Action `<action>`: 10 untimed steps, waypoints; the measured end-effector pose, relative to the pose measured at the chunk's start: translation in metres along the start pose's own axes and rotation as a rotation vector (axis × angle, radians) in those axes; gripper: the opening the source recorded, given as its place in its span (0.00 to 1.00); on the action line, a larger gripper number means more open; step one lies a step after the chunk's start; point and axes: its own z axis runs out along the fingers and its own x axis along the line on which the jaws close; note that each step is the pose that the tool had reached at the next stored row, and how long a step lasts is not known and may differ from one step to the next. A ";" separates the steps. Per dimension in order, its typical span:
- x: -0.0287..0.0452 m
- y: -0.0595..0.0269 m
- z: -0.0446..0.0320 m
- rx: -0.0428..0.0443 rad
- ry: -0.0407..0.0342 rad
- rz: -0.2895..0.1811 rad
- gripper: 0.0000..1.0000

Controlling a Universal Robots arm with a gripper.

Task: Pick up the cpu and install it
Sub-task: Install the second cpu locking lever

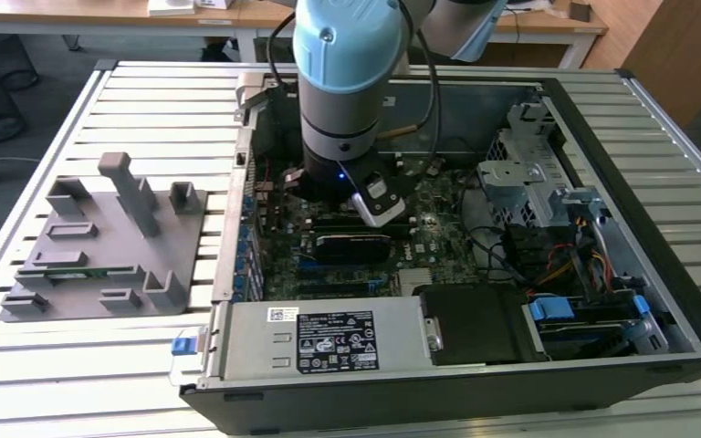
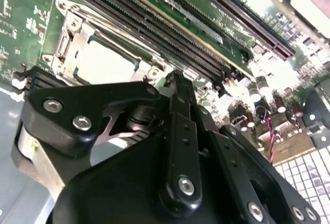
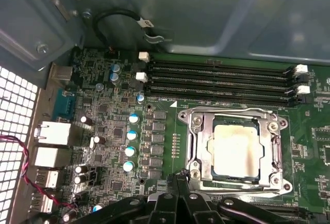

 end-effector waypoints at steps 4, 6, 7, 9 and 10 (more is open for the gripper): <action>0.0000 0.0013 -0.0046 -0.0003 -0.0001 0.000 0.11; -0.0001 0.0022 -0.0079 -0.0003 -0.0002 0.000 0.11; -0.0001 0.0025 -0.0091 -0.0003 -0.0001 0.000 0.11; -0.0001 0.0031 -0.0113 -0.0003 -0.0001 0.000 0.11; -0.0001 0.0033 -0.0122 -0.0002 -0.0001 0.000 0.11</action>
